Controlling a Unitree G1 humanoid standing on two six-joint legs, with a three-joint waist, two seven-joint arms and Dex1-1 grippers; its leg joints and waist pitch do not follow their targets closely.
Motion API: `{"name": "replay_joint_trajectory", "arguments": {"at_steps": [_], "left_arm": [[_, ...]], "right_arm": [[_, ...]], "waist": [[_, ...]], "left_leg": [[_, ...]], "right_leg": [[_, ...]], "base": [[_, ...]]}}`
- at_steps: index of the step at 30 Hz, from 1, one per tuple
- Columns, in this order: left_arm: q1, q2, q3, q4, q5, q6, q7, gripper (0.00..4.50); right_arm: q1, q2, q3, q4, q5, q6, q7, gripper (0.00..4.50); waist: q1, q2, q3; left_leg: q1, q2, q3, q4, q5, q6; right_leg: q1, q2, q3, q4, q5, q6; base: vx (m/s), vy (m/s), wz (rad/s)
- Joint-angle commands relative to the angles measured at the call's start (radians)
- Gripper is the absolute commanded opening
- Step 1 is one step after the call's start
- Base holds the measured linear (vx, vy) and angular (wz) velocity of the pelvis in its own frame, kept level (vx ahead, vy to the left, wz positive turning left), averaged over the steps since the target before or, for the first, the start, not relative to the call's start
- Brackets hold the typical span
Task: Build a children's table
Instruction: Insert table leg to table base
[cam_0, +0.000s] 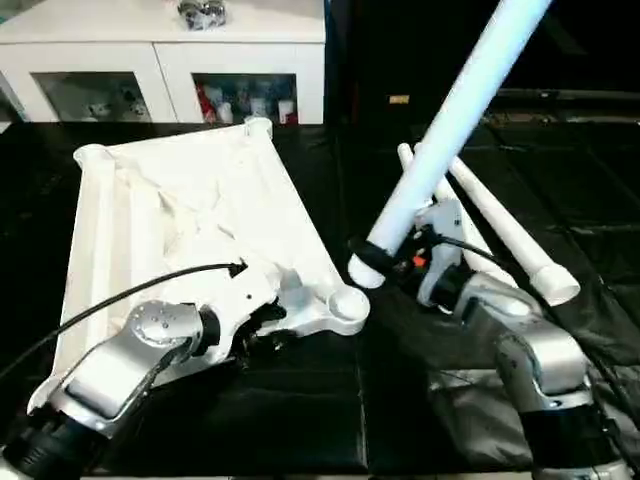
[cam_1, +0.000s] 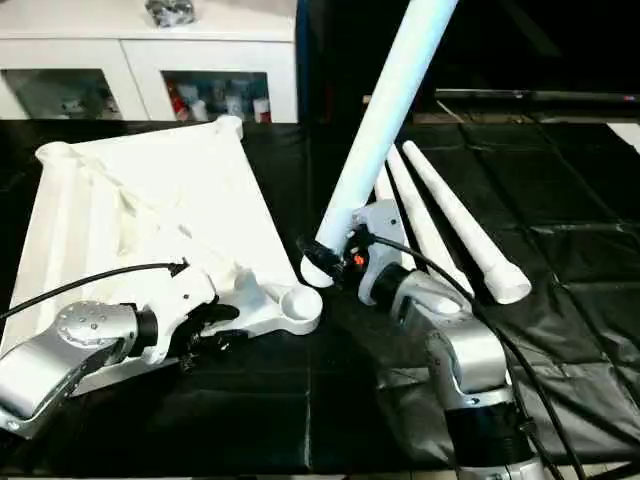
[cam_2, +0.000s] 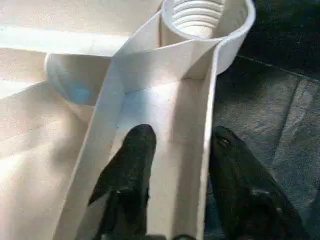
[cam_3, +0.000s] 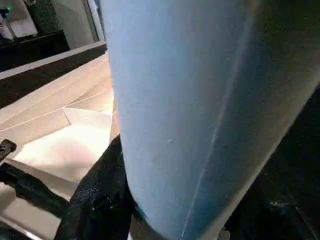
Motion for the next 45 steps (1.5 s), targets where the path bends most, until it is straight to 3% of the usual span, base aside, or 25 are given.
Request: {"name": "replay_joint_trajectory", "arguments": {"at_steps": [1,5,15,21,23,25,26,27,28,29,30,34,36,37,38,39,40,41,45], "left_arm": [[0.001,-0.002,0.01,0.019,0.004,-0.005,-0.009,1.51],[-0.005,-0.024,0.022,0.06,0.001,-0.014,-0.011,1.14],[-0.035,-0.064,0.03,0.182,0.032,-0.086,-0.036,0.18],[-0.089,-0.1,0.021,0.318,0.061,-0.186,-0.071,0.0],[-0.103,-0.104,0.012,0.347,0.07,-0.236,-0.097,0.0],[-0.114,-0.108,-0.001,0.371,0.084,-0.272,-0.122,0.0],[-0.118,-0.111,-0.007,0.381,0.089,-0.28,-0.13,0.0],[-0.131,-0.112,-0.031,0.406,0.115,-0.291,-0.149,0.0],[-0.136,-0.109,-0.044,0.414,0.127,-0.294,-0.156,0.0],[-0.137,-0.109,-0.049,0.422,0.135,-0.297,-0.163,0.0],[-0.136,-0.109,-0.052,0.425,0.138,-0.295,-0.167,0.0],[-0.127,-0.111,-0.055,0.428,0.144,-0.31,-0.196,0.0],[-0.124,-0.111,-0.054,0.423,0.144,-0.312,-0.202,0.0],[-0.122,-0.113,-0.052,0.422,0.146,-0.319,-0.208,0.0],[-0.122,-0.114,-0.05,0.422,0.148,-0.327,-0.215,0.0],[-0.123,-0.115,-0.049,0.423,0.149,-0.33,-0.217,0.0],[-0.123,-0.116,-0.047,0.423,0.15,-0.332,-0.219,0.0],[-0.125,-0.117,-0.045,0.423,0.15,-0.333,-0.221,0.0],[-0.127,-0.119,-0.036,0.426,0.157,-0.335,-0.231,0.0]], "right_arm": [[-0.001,0.0,0.0,-0.016,-0.004,-0.006,-0.001,1.94],[0.001,-0.003,0.007,-0.01,-0.012,-0.018,0.003,1.94],[0.002,-0.003,0.02,0.016,-0.022,-0.042,0.013,1.94],[-0.03,0.008,0.039,0.079,-0.05,-0.065,0.021,1.94],[-0.043,0.01,0.051,0.112,-0.062,-0.083,0.03,1.94],[-0.059,0.014,0.062,0.15,-0.072,-0.105,0.041,1.94],[-0.065,0.016,0.066,0.165,-0.074,-0.108,0.048,1.94],[-0.089,0.023,0.073,0.213,-0.079,-0.116,0.059,1.94],[-0.101,0.026,0.076,0.234,-0.082,-0.119,0.062,1.94],[-0.112,0.03,0.08,0.256,-0.085,-0.125,0.07,1.94],[-0.123,0.033,0.084,0.274,-0.088,-0.127,0.077,1.94],[-0.161,0.04,0.107,0.347,-0.115,-0.158,0.097,1.94],[-0.168,0.042,0.112,0.364,-0.12,-0.168,0.105,1.94],[-0.176,0.046,0.116,0.385,-0.125,-0.183,0.115,1.94],[-0.187,0.049,0.124,0.415,-0.129,-0.189,0.131,1.94],[-0.192,0.047,0.133,0.428,-0.137,-0.194,0.138,1.94],[-0.196,0.043,0.145,0.441,-0.148,-0.2,0.144,1.94],[-0.199,0.039,0.157,0.452,-0.158,-0.199,0.151,1.94],[-0.202,0.028,0.166,0.471,-0.175,-0.194,0.168,1.94]], "waist": [[0.0,0.018,-0.062],[0.001,0.016,-0.059],[0.0,0.023,-0.053],[-0.011,0.017,-0.055],[-0.011,0.017,-0.053],[-0.013,0.004,-0.054],[-0.01,0.0,-0.054],[-0.006,0.005,-0.055],[-0.008,0.0,-0.054],[-0.007,-0.005,-0.056],[-0.006,0.0,-0.055],[-0.005,-0.001,-0.058],[-0.002,-0.006,-0.06],[-0.002,-0.014,-0.062],[0.002,-0.015,-0.063],[0.003,-0.013,-0.062],[0.002,-0.021,-0.061],[0.005,-0.02,-0.06],[0.008,-0.024,-0.056]], "left_leg": [[0.026,0.113,-0.059,-0.094,-0.279,-0.057],[0.027,0.113,-0.058,-0.094,-0.303,-0.057],[0.03,0.113,-0.066,-0.097,-0.386,-0.069],[0.024,0.109,-0.067,-0.094,-0.368,-0.054],[0.027,0.106,-0.066,-0.091,-0.369,-0.045],[0.023,0.107,-0.065,-0.089,-0.357,-0.035],[0.028,0.11,-0.063,-0.088,-0.35,-0.031],[0.031,0.111,-0.064,-0.087,-0.347,-0.028],[0.028,0.11,-0.065,-0.088,-0.347,-0.027],[0.028,0.111,-0.064,-0.088,-0.341,-0.027],[0.031,0.113,-0.065,-0.087,-0.349,-0.032],[0.031,0.119,-0.066,-0.097,-0.374,-0.055],[0.033,0.119,-0.062,-0.098,-0.371,-0.062],[0.032,0.119,-0.059,-0.097,-0.361,-0.058],[0.027,0.118,-0.06,-0.094,-0.331,-0.046],[0.025,0.119,-0.059,-0.095,-0.318,-0.042],[0.026,0.12,-0.057,-0.095,-0.314,-0.039],[0.028,0.119,-0.057,-0.094,-0.313,-0.037],[0.029,0.118,-0.058,-0.097,-0.33,-0.035]], "right_leg": [[0.04,-0.108,0.072,-0.069,-0.211,-0.217],[0.039,-0.112,0.074,-0.077,-0.268,-0.211],[0.03,-0.116,0.074,-0.095,-0.437,-0.154],[0.031,-0.121,0.074,-0.1,-0.469,-0.145],[0.026,-0.121,0.074,-0.106,-0.507,-0.14],[0.029,-0.125,0.073,-0.11,-0.54,-0.132],[0.024,-0.126,0.074,-0.111,-0.559,-0.126],[0.022,-0.127,0.074,-0.109,-0.568,-0.128],[0.023,-0.125,0.072,-0.108,-0.582,-0.126],[0.023,-0.128,0.072,-0.109,-0.581,-0.126],[0.019,-0.129,0.073,-0.107,-0.58,-0.131],[0.018,-0.126,0.074,-0.099,-0.515,-0.146],[0.019,-0.126,0.076,-0.093,-0.462,-0.162],[0.021,-0.127,0.077,-0.094,-0.451,-0.165],[0.026,-0.134,0.08,-0.089,-0.435,-0.175],[0.027,-0.132,0.079,-0.091,-0.434,-0.178],[0.026,-0.13,0.079,-0.091,-0.433,-0.178],[0.024,-0.13,0.078,-0.09,-0.44,-0.178],[0.024,-0.131,0.079,-0.097,-0.502,-0.155]], "base": [[0.0,0.0,0.0],[0.0,0.0,0.0],[0.0,0.0,0.0],[0.0,0.0,0.0],[0.0,0.0,0.0],[0.0,0.0,0.0],[0.0,0.0,0.0],[0.0,0.0,0.0],[0.0,0.0,0.0],[0.0,0.0,0.0],[0.0,0.0,0.0],[0.0,0.0,0.0],[0.0,0.0,0.0],[0.0,0.0,0.0],[0.0,0.0,0.0],[0.0,0.0,0.0],[0.0,0.0,0.0],[0.0,0.0,0.0],[0.0,0.0,0.0]]}}
